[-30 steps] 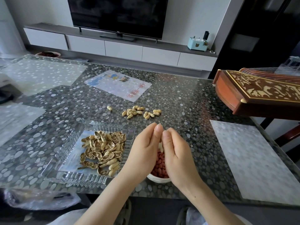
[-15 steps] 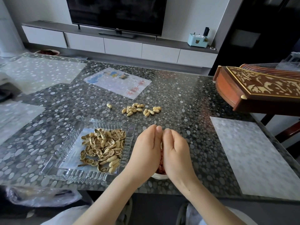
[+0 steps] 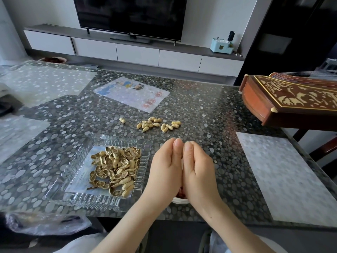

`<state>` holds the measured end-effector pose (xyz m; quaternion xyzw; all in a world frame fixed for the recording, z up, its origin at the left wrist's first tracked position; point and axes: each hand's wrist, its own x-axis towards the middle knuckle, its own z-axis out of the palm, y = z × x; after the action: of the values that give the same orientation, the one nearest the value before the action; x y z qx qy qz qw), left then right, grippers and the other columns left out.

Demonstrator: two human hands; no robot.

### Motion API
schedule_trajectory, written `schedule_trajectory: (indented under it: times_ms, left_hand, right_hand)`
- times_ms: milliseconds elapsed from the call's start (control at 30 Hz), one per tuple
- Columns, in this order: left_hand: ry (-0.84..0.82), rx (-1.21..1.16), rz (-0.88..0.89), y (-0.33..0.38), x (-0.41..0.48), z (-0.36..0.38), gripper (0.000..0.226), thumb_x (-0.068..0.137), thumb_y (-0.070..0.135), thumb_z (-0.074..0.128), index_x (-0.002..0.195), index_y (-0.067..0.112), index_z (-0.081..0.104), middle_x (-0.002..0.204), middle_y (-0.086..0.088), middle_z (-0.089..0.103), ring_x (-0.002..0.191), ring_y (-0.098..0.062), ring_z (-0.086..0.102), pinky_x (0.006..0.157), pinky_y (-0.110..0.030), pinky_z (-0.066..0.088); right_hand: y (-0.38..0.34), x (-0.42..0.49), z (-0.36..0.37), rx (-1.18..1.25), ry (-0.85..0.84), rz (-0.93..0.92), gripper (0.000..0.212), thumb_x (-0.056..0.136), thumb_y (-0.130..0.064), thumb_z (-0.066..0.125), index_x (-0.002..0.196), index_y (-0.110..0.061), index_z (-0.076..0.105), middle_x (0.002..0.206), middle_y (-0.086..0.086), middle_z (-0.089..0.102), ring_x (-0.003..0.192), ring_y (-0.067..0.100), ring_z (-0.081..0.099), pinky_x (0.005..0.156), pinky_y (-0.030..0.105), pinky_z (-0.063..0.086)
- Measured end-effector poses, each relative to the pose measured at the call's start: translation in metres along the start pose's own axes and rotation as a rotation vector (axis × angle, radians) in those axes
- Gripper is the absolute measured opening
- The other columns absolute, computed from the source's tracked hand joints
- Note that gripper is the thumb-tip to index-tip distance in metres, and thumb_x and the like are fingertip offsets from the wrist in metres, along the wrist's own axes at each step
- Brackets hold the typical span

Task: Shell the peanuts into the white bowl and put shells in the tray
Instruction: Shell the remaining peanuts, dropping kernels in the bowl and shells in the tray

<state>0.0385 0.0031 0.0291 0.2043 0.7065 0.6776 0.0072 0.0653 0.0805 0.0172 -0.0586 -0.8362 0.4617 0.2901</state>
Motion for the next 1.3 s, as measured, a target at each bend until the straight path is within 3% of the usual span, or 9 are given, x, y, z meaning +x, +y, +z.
schedule_trajectory:
  times_ms: [200,367,500,633,767,900,1033,1133,1300]
  left_hand:
    - [-0.014,0.219,0.152,-0.009,0.004,0.0,0.038,0.101,0.026,0.032,0.07,0.009,0.047,0.061,-0.002,0.05,0.055,-0.009,0.041,0.051,-0.021,0.033]
    - [-0.037,0.283,0.145,-0.014,0.003,0.003,0.039,0.1,0.027,0.029,0.072,0.006,0.047,0.064,-0.004,0.05,0.056,-0.01,0.041,0.052,-0.022,0.033]
    - [-0.056,0.269,0.095,-0.01,0.001,0.006,0.036,0.101,0.027,0.03,0.074,0.008,0.044,0.066,-0.003,0.048,0.057,-0.009,0.038,0.055,-0.026,0.033]
    - [-0.096,0.096,0.005,-0.006,0.006,-0.002,0.043,0.098,0.035,0.032,0.087,0.0,0.053,0.083,-0.019,0.059,0.076,-0.033,0.054,0.071,-0.048,0.046]
    - [-0.198,-0.031,-0.133,-0.008,0.008,-0.01,0.044,0.092,0.044,0.039,0.099,0.006,0.06,0.094,-0.018,0.063,0.085,-0.03,0.06,0.087,-0.049,0.046]
    - [-0.286,-0.206,-0.24,-0.011,0.012,-0.014,0.037,0.084,0.044,0.044,0.083,0.012,0.062,0.069,0.006,0.059,0.061,-0.006,0.05,0.065,-0.026,0.044]
    - [-0.315,-0.282,-0.273,-0.011,0.013,-0.015,0.031,0.085,0.042,0.046,0.065,0.025,0.063,0.059,0.008,0.045,0.054,-0.005,0.036,0.056,-0.018,0.034]
    - [-0.295,-0.196,-0.268,-0.01,0.016,-0.018,0.036,0.085,0.046,0.046,0.065,0.018,0.056,0.055,0.012,0.044,0.053,-0.005,0.035,0.057,-0.022,0.03]
    - [-0.224,0.119,-0.156,-0.005,0.016,-0.023,0.047,0.093,0.047,0.042,0.059,0.016,0.041,0.047,0.014,0.039,0.048,-0.003,0.033,0.055,-0.019,0.029]
  right_hand:
    - [-0.008,0.003,-0.006,0.16,-0.027,0.21,0.037,0.101,-0.025,0.038,0.067,-0.017,0.053,0.067,0.0,0.062,0.061,0.012,0.059,0.059,0.033,0.049]
    - [-0.007,0.004,-0.005,0.213,-0.011,0.404,0.039,0.099,-0.024,0.04,0.069,-0.007,0.056,0.064,0.008,0.062,0.067,0.026,0.061,0.062,0.04,0.05]
    - [-0.006,0.008,-0.01,0.283,0.001,0.469,0.043,0.101,-0.028,0.04,0.079,0.005,0.057,0.078,0.029,0.06,0.063,0.031,0.055,0.058,0.036,0.044]
    - [-0.005,0.008,-0.016,0.269,-0.087,0.388,0.037,0.1,-0.033,0.04,0.076,-0.02,0.066,0.08,0.004,0.07,0.078,0.008,0.066,0.07,0.024,0.051]
    - [0.0,0.016,-0.025,0.34,-0.219,0.489,0.046,0.1,-0.034,0.042,0.061,-0.029,0.065,0.054,-0.015,0.059,0.052,-0.004,0.055,0.052,0.014,0.041]
    - [0.002,0.021,-0.031,0.537,-0.313,0.667,0.046,0.1,-0.033,0.043,0.058,-0.016,0.045,0.045,-0.009,0.035,0.038,0.005,0.031,0.042,0.019,0.026]
    - [0.003,0.025,-0.035,0.724,-0.372,0.772,0.047,0.1,-0.029,0.04,0.055,-0.014,0.038,0.044,-0.004,0.023,0.041,0.01,0.018,0.044,0.024,0.013]
    - [0.005,0.026,-0.039,0.562,-0.355,0.74,0.045,0.1,-0.032,0.042,0.059,-0.015,0.041,0.044,-0.006,0.029,0.04,0.009,0.023,0.045,0.024,0.014]
    - [0.012,0.025,-0.043,0.004,-0.283,0.406,0.046,0.097,-0.042,0.045,0.062,-0.013,0.051,0.054,-0.005,0.045,0.051,0.007,0.042,0.055,0.026,0.033]
